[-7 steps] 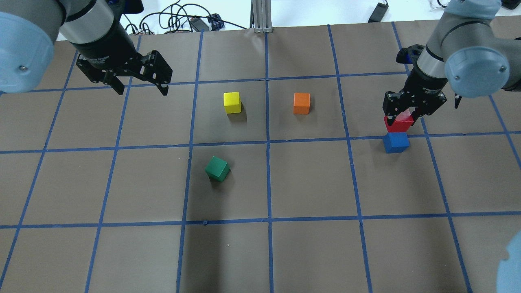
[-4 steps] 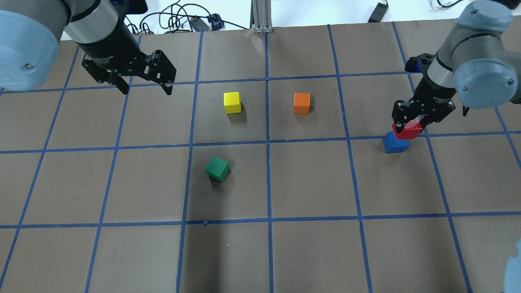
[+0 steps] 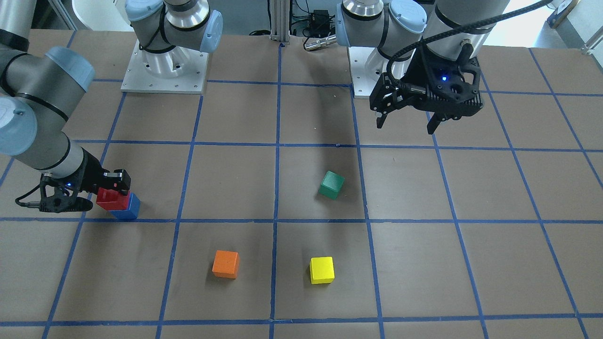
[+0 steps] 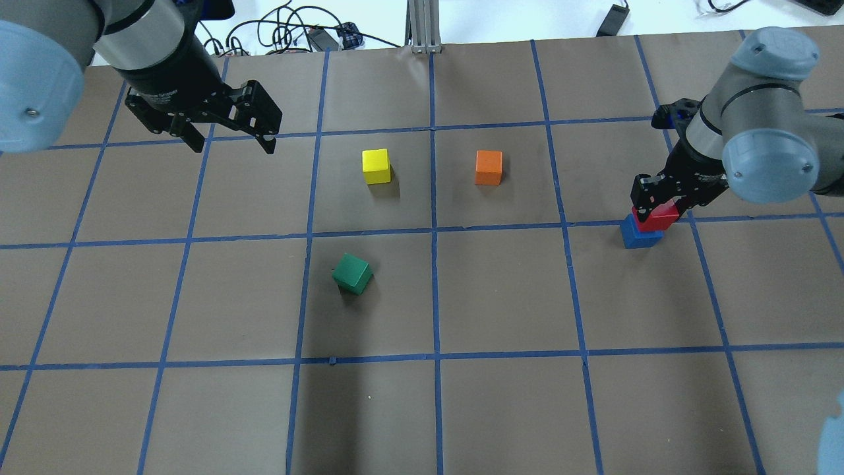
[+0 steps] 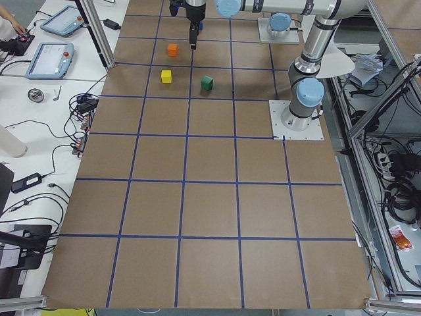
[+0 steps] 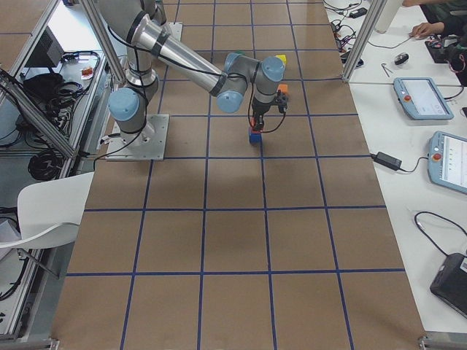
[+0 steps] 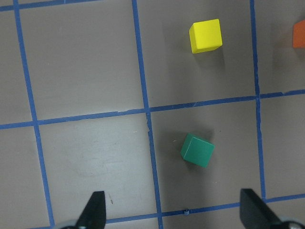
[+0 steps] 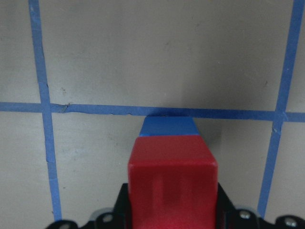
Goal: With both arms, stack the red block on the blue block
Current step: 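Lower the red cube onto the blue cube with the right gripper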
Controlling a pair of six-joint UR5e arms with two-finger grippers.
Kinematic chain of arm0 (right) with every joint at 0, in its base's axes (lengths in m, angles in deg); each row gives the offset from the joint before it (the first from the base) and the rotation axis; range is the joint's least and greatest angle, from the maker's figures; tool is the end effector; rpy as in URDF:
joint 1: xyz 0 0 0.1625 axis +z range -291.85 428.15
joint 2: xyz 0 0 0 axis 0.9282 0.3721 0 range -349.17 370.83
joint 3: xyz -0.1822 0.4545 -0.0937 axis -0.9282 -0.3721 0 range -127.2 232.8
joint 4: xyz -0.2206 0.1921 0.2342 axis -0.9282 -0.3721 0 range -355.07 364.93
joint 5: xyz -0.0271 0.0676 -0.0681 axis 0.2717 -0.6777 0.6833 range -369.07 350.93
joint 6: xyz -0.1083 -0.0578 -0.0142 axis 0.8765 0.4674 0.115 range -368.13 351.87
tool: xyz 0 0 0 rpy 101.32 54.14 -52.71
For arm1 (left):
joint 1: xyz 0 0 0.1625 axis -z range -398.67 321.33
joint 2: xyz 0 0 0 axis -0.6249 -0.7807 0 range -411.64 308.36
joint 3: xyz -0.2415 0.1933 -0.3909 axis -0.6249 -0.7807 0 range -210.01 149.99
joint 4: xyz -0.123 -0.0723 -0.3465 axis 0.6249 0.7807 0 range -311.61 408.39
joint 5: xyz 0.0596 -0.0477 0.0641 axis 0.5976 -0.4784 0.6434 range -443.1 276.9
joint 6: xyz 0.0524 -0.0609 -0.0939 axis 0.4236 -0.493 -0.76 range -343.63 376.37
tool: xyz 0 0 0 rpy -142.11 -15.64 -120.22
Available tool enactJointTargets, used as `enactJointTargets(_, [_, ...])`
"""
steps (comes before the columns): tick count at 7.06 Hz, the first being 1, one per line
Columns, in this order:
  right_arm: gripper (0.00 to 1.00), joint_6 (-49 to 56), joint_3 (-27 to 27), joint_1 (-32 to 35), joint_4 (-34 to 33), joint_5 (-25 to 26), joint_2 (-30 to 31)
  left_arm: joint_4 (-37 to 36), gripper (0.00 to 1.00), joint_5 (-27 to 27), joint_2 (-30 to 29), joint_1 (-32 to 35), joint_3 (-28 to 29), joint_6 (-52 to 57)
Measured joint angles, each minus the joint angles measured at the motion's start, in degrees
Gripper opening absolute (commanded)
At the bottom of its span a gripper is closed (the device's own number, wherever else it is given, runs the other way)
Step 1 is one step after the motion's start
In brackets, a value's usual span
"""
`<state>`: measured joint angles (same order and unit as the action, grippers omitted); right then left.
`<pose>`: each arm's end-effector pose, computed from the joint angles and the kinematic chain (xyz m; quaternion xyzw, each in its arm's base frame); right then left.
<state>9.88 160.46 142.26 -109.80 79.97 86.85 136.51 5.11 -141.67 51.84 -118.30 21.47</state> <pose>-0.0075 -0.5205 0.3279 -0.0180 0.9980 0.0553 0.0256 -0.1412 -0.4562 0.5541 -0.0494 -0.9982 0.0317 0.0144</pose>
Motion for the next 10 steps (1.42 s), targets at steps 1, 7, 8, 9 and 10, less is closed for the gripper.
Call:
enactJointTargets(1, [0.17,0.0,0.2,0.0,-0.1,0.0,0.0,0.1,1.00,0.1,0.5,0.0,0.0,0.1])
enactJointTargets(7, [0.77,0.2,1.1,0.1,-0.1,0.2,0.0,0.4,1.00,0.2,1.1,0.0,-0.2,0.1])
enactJointTargets(8, [0.92,0.3,1.1,0.0,-0.1,0.2,0.0,0.3,1.00,0.2,1.0,0.0,-0.1,0.1])
enactJointTargets(9, [1.00,0.3,1.1,0.0,-0.1,0.3,-0.1,0.3,1.00,0.2,0.9,0.0,-0.1,0.1])
enactJointTargets(10, [1.00,0.3,1.1,0.0,-0.1,0.3,-0.1,0.3,1.00,0.1,0.8,0.0,-0.1,0.1])
